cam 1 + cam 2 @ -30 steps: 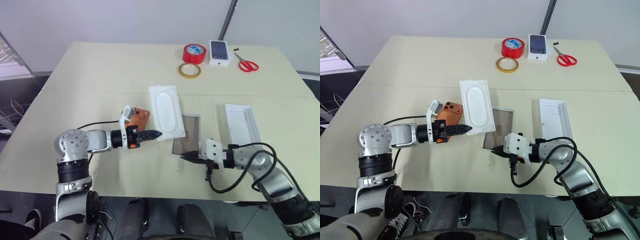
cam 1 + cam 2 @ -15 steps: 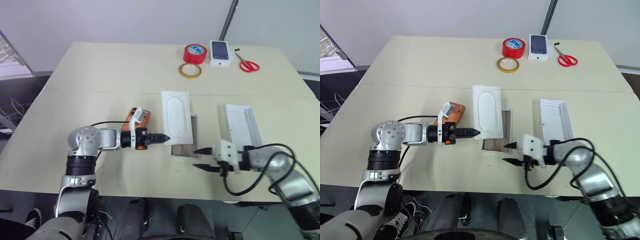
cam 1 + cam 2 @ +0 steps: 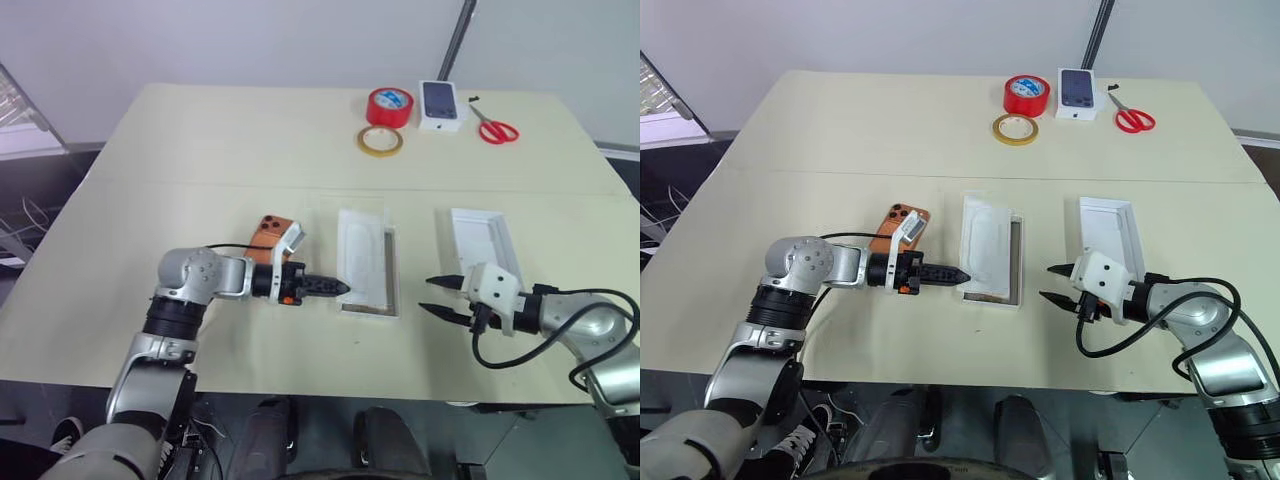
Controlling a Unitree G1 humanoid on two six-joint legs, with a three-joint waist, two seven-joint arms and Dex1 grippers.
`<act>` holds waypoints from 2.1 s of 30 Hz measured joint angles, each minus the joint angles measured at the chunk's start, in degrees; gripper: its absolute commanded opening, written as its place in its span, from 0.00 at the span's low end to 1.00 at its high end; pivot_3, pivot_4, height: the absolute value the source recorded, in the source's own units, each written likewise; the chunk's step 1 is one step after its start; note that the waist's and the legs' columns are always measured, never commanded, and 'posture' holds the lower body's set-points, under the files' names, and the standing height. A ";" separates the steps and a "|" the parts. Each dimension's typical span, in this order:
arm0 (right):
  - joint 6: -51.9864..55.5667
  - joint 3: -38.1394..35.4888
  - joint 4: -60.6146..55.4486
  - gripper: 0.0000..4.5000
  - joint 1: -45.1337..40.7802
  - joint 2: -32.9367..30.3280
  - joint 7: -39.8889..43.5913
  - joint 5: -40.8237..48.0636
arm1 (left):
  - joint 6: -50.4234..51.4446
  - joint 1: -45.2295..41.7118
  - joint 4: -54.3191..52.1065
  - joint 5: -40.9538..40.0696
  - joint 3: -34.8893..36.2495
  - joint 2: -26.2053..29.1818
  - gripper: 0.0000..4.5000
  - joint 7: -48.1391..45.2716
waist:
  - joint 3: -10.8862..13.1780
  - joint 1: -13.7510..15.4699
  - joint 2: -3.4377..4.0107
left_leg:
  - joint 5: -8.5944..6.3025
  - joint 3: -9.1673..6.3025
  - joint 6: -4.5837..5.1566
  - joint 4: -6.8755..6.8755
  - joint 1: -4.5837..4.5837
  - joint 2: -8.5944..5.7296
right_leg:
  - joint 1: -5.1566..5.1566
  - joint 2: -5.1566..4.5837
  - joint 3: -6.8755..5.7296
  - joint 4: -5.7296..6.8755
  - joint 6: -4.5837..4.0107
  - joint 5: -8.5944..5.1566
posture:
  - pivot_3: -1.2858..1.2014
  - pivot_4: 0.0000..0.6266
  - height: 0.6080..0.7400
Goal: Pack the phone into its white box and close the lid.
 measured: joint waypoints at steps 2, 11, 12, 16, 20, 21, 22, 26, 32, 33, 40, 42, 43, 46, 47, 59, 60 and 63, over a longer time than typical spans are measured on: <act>0.00 0.00 0.03 0.50 -0.39 0.18 -0.47 0.01 | -0.58 -0.26 -0.28 0.05 0.01 -0.13 0.75 -0.56 | 0.00 -0.03 0.00 | -0.03 0.00 0.04 0.00 0.01 0.00 | 0.01 0.00 0.00 0.00 0.00 0.00 | 0.52 0.24 0.91; 6.53 0.69 0.01 0.08 -11.86 10.87 -7.31 5.00 | -8.83 0.56 -4.79 4.02 1.05 0.43 0.76 2.76 | 0.00 -0.17 0.00 | 0.06 -0.01 -0.11 -0.07 -0.02 0.02 | -0.10 0.01 0.01 0.01 0.00 0.01 | 0.52 0.24 0.91; 7.07 1.23 -0.12 0.01 -12.62 12.22 -8.01 5.15 | -10.19 1.48 -6.59 4.58 1.29 1.25 0.76 3.05 | 0.00 -0.17 0.01 | 0.07 -0.01 -0.11 -0.08 -0.02 0.02 | -0.09 0.01 0.01 0.01 0.01 0.00 | 0.52 0.24 0.91; 7.61 5.99 -0.21 0.01 -14.06 15.37 -9.96 2.91 | -17.98 6.63 -12.20 6.70 3.17 2.40 0.76 3.88 | 0.00 -0.24 0.02 | 0.04 -0.01 -0.08 -0.09 -0.02 0.02 | -0.11 0.00 0.02 0.02 0.00 0.00 | 0.52 0.24 0.91; 6.76 12.47 1.84 0.01 -15.87 16.38 -11.92 -3.47 | -21.21 8.12 -13.27 8.39 5.80 4.05 0.76 6.60 | 0.00 -0.18 0.02 | -0.03 -0.01 0.05 -0.07 -0.04 0.01 | -0.14 -0.02 0.01 0.03 -0.01 0.01 | 0.52 0.24 0.91; 6.20 13.47 2.38 0.01 -15.95 16.29 -12.10 -5.00 | -21.44 8.39 -13.33 8.61 6.77 4.55 0.76 6.96 | 0.00 -0.18 0.02 | -0.03 0.00 0.05 -0.08 -0.04 0.01 | -0.15 -0.02 0.02 0.03 -0.01 0.01 | 0.52 0.24 0.91; 5.58 14.70 3.23 0.01 -15.98 16.18 -12.23 -6.57 | -21.50 8.76 -13.30 8.67 8.09 5.14 0.76 7.57 | 0.00 -0.22 0.02 | -0.03 -0.01 0.04 -0.09 -0.04 0.01 | -0.17 -0.01 0.02 0.03 -0.01 0.01 | 0.52 0.24 0.91; 4.58 17.17 6.92 0.01 -16.06 15.11 -12.02 -10.93 | -22.51 9.23 -13.21 8.87 11.58 6.48 0.76 8.88 | 0.00 -0.15 0.03 | -0.02 0.00 0.03 -0.10 -0.05 0.01 | -0.17 -0.01 0.01 0.04 -0.01 0.01 | 0.52 0.24 0.91; 5.22 16.19 8.38 0.01 -21.44 18.80 -11.90 -9.04 | -20.51 9.71 -8.97 7.89 15.98 11.84 0.76 8.12 | 0.04 -1.40 0.01 | 0.03 -0.02 -0.06 -0.16 -0.04 0.06 | -0.25 0.06 0.00 0.13 0.00 0.01 | 0.52 0.24 0.91; 5.35 15.79 8.31 0.01 -22.79 19.43 -12.10 -8.52 | -19.79 9.65 -8.27 7.71 16.33 12.63 0.76 7.67 | 0.04 -1.48 0.02 | 0.04 -0.02 -0.07 -0.16 -0.03 0.05 | -0.24 0.06 0.00 0.13 0.01 0.01 | 0.52 0.24 0.91; 9.62 18.88 8.21 0.01 -29.53 26.12 -14.36 -9.64 | -24.36 8.49 2.61 11.96 12.06 21.06 0.76 -2.98 | 0.07 -1.45 -0.01 | 0.09 -0.01 -0.16 -0.23 -0.04 0.04 | -0.29 0.06 -0.02 0.13 0.00 0.01 | 0.52 0.24 0.91; 11.95 21.24 8.50 0.01 -30.50 27.63 -14.31 -10.60 | -26.59 7.82 5.82 13.78 10.38 21.41 0.76 -5.59 | 0.07 -1.37 -0.02 | 0.06 0.00 -0.12 -0.22 -0.05 0.00 | -0.28 0.01 -0.02 0.12 0.00 0.01 | 0.52 0.24 0.91; 13.72 23.11 9.68 0.01 -31.91 28.44 -14.31 -11.73 | -27.73 6.37 7.91 14.76 9.15 21.58 0.76 -7.30 | 0.08 -1.32 -0.05 | 0.04 -0.01 -0.07 -0.20 -0.05 -0.01 | -0.29 0.01 -0.03 0.13 -0.01 0.01 | 0.52 0.24 0.91; 18.40 27.49 12.74 0.01 -35.59 31.06 -14.49 -14.29 | -29.91 3.32 12.02 17.07 6.62 21.58 0.76 -10.76 | 0.07 -1.52 -0.05 | 0.03 -0.01 -0.06 -0.20 -0.05 -0.01 | -0.33 0.00 -0.02 0.16 -0.02 0.02 | 0.52 0.24 0.91; 19.97 28.75 13.79 0.01 -36.55 31.84 -14.48 -15.06 | -30.21 2.43 13.17 17.67 6.09 21.51 0.76 -11.86 | 0.08 -1.54 -0.05 | 0.04 -0.01 -0.08 -0.23 -0.07 -0.01 | -0.36 0.00 -0.02 0.16 -0.02 0.02 | 0.52 0.24 0.91; 22.50 36.49 22.10 0.01 -41.98 35.22 -14.12 -21.87 | -30.59 -1.62 16.52 23.16 0.89 20.13 0.76 -19.30 | 0.00 -1.46 0.00 | 0.03 0.00 -0.05 -0.22 -0.03 -0.03 | -0.38 0.03 -0.03 0.25 -0.01 0.02 | 0.52 0.24 0.91; 22.10 36.71 22.77 0.01 -42.37 35.48 -14.29 -22.51 | -30.56 -1.94 16.51 23.77 0.42 20.09 0.76 -19.60 | -0.03 -1.45 0.01 | 0.02 0.00 -0.04 -0.21 0.00 -0.04 | -0.38 0.03 -0.04 0.24 -0.01 0.02 | 0.52 0.24 0.91; 20.87 36.91 24.02 0.01 -42.67 35.90 -14.63 -23.43 | -30.82 -2.17 16.11 25.17 -0.07 19.50 0.76 -19.86 | -0.12 -1.38 0.04 | 0.01 0.00 -0.03 -0.21 0.07 -0.06 | -0.37 0.01 -0.04 0.24 -0.01 0.02 | 0.52 0.24 0.91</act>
